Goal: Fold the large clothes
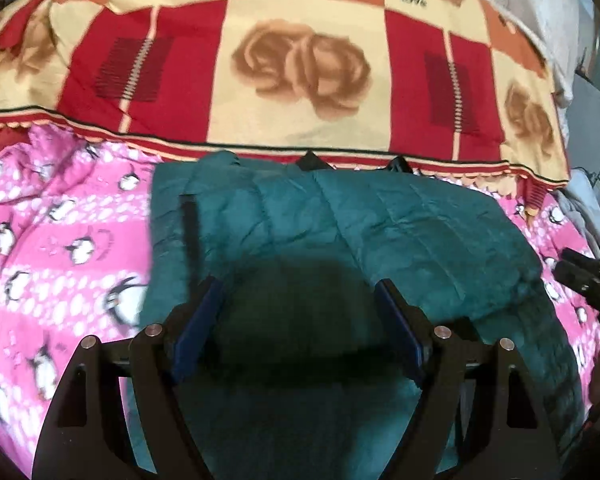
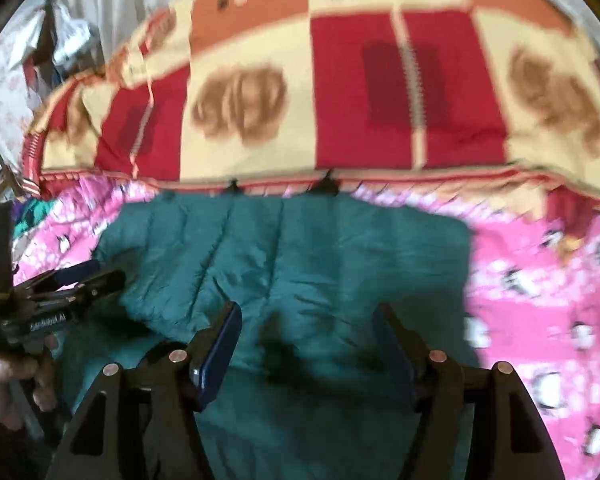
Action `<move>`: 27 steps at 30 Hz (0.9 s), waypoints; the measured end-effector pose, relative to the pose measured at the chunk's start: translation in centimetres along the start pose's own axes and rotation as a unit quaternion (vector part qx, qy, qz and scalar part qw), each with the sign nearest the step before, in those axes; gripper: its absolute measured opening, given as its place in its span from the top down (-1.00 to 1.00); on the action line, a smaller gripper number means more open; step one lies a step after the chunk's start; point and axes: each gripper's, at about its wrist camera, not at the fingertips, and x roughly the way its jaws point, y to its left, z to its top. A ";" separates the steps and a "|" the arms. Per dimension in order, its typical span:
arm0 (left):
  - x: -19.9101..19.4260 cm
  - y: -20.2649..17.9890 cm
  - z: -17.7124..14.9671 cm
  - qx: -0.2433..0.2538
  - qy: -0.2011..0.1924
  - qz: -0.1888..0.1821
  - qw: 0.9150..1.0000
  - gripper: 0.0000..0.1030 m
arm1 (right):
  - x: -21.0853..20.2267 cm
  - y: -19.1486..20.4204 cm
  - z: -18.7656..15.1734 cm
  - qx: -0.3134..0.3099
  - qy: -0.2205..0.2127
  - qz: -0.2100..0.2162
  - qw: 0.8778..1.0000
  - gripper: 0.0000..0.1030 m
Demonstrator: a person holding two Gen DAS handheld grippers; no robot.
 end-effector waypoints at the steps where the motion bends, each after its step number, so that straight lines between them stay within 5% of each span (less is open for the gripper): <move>1: -0.6 0.1 -0.5 0.004 -0.003 0.003 1.000 -0.54 | -1.7 -0.6 -1.1 -0.001 -0.004 -0.007 1.000 -0.28; 5: -1.6 0.8 -3.2 0.021 0.028 0.027 0.999 -0.54 | -4.3 -1.8 -5.9 0.015 0.028 0.018 0.999 -0.28; 9: -1.6 0.6 -6.2 0.034 0.083 0.040 0.995 -0.54 | -1.9 -0.5 -10.5 -0.009 0.131 0.017 0.991 -0.28; 13: -4.0 0.0 -8.4 0.048 0.069 0.043 0.996 -0.54 | -3.0 -0.3 -11.0 -0.021 0.110 0.002 0.994 -0.28; 21: -11.7 3.9 -13.1 -0.015 -0.015 0.032 0.999 -0.54 | -12.1 -2.8 -14.6 0.023 -0.014 -0.002 1.000 -0.28; 27: -14.8 7.0 -16.1 -0.102 -0.022 0.031 0.994 -0.54 | -15.3 -4.9 -20.4 0.117 -0.020 0.024 0.993 -0.28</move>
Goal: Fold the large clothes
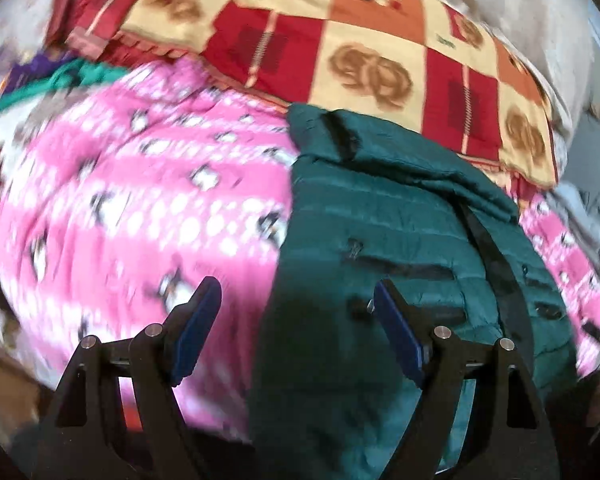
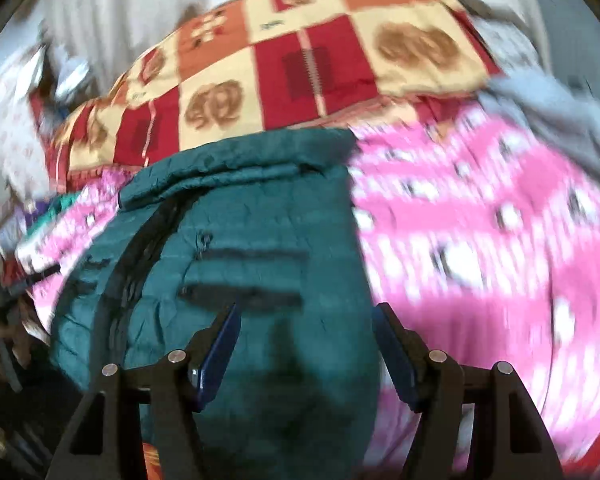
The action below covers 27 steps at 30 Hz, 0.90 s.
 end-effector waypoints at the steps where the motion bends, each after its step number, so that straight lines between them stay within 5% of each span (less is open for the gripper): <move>1: -0.2 0.4 -0.7 -0.009 0.007 0.004 1.000 -0.54 | -0.2 -0.4 -0.5 0.014 -0.001 0.005 1.000 -0.28; 6: 0.6 0.9 -2.5 -0.019 0.045 0.003 0.999 -0.54 | 0.9 -2.1 -1.5 0.052 0.032 -0.026 0.998 -0.28; 11: 2.0 1.1 -4.3 -0.047 0.097 -0.042 0.993 -0.54 | 4.2 -2.0 -2.4 0.067 0.111 0.019 0.991 -0.29; 17: 2.3 1.3 -5.1 -0.046 0.118 -0.043 0.991 -0.54 | 4.2 -1.7 -2.3 0.059 0.113 0.015 0.992 -0.34; 21: 2.3 0.5 -5.6 -0.041 0.143 -0.109 0.983 -0.54 | 2.9 -0.9 -2.0 0.052 0.082 0.083 0.992 -0.29; 27: 2.2 -0.4 -5.4 -0.020 0.139 -0.107 0.984 -0.38 | 5.0 -1.5 -2.7 0.071 0.109 0.051 0.990 -0.28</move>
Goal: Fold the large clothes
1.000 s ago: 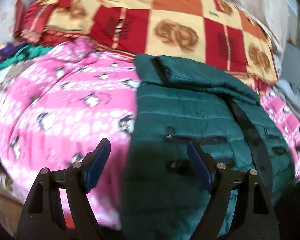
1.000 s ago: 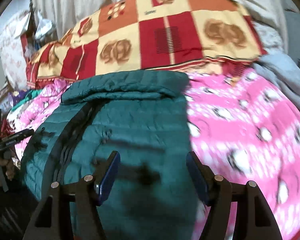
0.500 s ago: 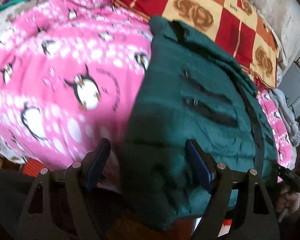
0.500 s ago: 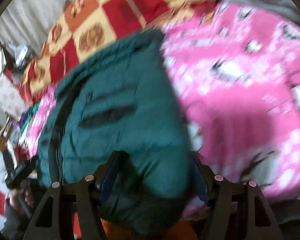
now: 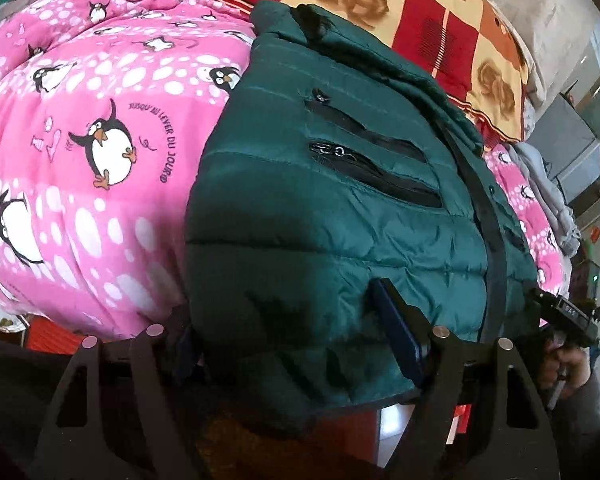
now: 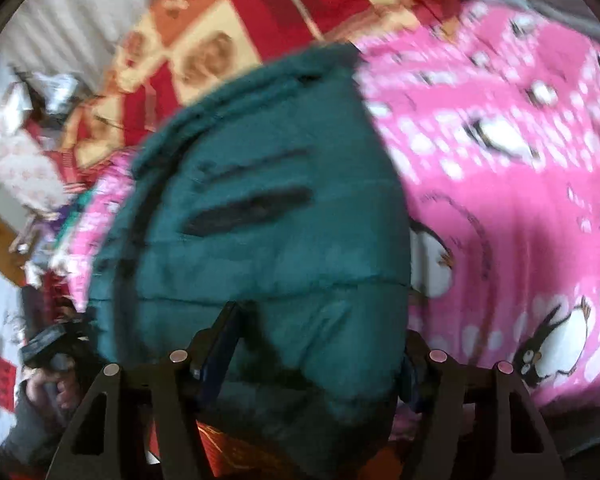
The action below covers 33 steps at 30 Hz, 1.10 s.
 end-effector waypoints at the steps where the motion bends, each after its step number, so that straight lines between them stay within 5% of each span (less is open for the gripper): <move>1: 0.1 0.1 0.1 -0.003 0.002 0.000 1.000 -0.29 | 0.0 -0.1 0.0 0.003 0.000 -0.001 1.000 -0.28; 6: -0.8 0.0 -0.1 0.006 -0.010 -0.013 1.000 0.04 | 0.4 0.5 0.2 -0.007 0.006 -0.009 1.000 -0.42; 13: -2.5 1.3 0.9 -0.029 -0.077 -0.051 0.995 0.03 | 0.6 0.5 0.3 -0.013 0.002 -0.010 1.000 -0.44; 18: -0.2 1.3 1.4 -0.041 -0.037 -0.072 0.996 -0.33 | 0.8 0.9 0.2 -0.022 0.003 -0.017 1.000 -0.49; 23: 0.4 -0.4 0.5 0.007 -0.003 -0.051 0.999 -0.39 | 0.2 1.0 0.3 -0.025 -0.003 -0.008 1.000 -0.44; 25: -1.0 -0.4 0.9 0.015 -0.036 -0.039 0.998 -0.35 | -0.6 1.2 0.3 -0.026 -0.016 0.011 0.999 -0.34; 28: -2.5 1.4 2.3 -0.026 -0.082 -0.052 0.995 0.10 | -1.6 1.3 0.5 -0.032 -0.042 0.028 0.998 -0.20; 33: -0.6 0.7 2.2 -0.013 -0.023 -0.090 0.996 0.10 | -0.9 1.2 0.7 -0.032 -0.035 0.025 0.999 -0.19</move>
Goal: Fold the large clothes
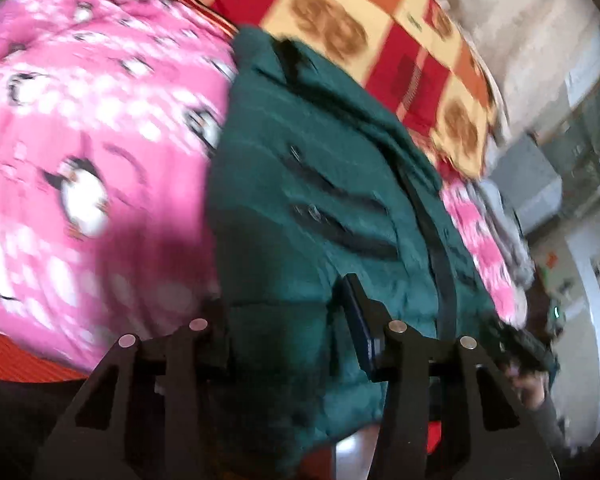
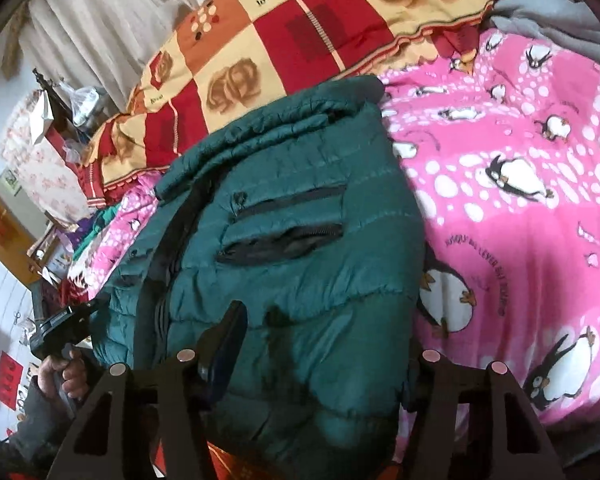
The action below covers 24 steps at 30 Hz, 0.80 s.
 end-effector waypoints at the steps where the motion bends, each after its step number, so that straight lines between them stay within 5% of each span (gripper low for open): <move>1: 0.4 -0.2 0.0 0.006 0.009 0.011 1.000 0.06 | 0.5 -0.1 -0.1 0.001 0.013 -0.007 1.000 -0.19; 3: 1.2 0.5 -0.2 -0.010 0.027 0.014 0.999 -0.19 | 1.3 -0.3 -0.2 0.007 0.027 -0.016 0.999 -0.19; 9: 1.5 -0.1 -0.6 0.002 0.040 0.034 0.999 -0.24 | 1.5 -0.4 -0.2 0.014 0.022 -0.017 1.000 -0.19; 10: 1.3 -0.3 -0.7 0.011 0.033 0.042 0.998 -0.18 | 1.4 -0.3 -0.2 0.012 0.021 -0.018 1.000 -0.19; 11: 1.0 -0.9 -0.7 0.023 0.020 0.052 0.998 0.18 | 1.0 -0.1 -0.2 0.008 0.017 -0.019 1.000 -0.17; 14: -0.2 -1.5 -0.7 0.042 -0.005 0.052 0.998 0.68 | -0.7 1.2 0.1 -0.029 -0.015 -0.010 0.999 0.25; 17: -1.3 -2.4 -0.6 0.061 -0.016 0.061 0.996 0.74 | -2.4 2.4 0.3 -0.060 -0.046 0.001 0.997 0.56; 24: -5.7 -2.0 -0.6 0.053 -0.026 0.054 0.997 0.74 | -6.7 3.3 -0.3 -0.068 -0.080 0.040 0.994 0.64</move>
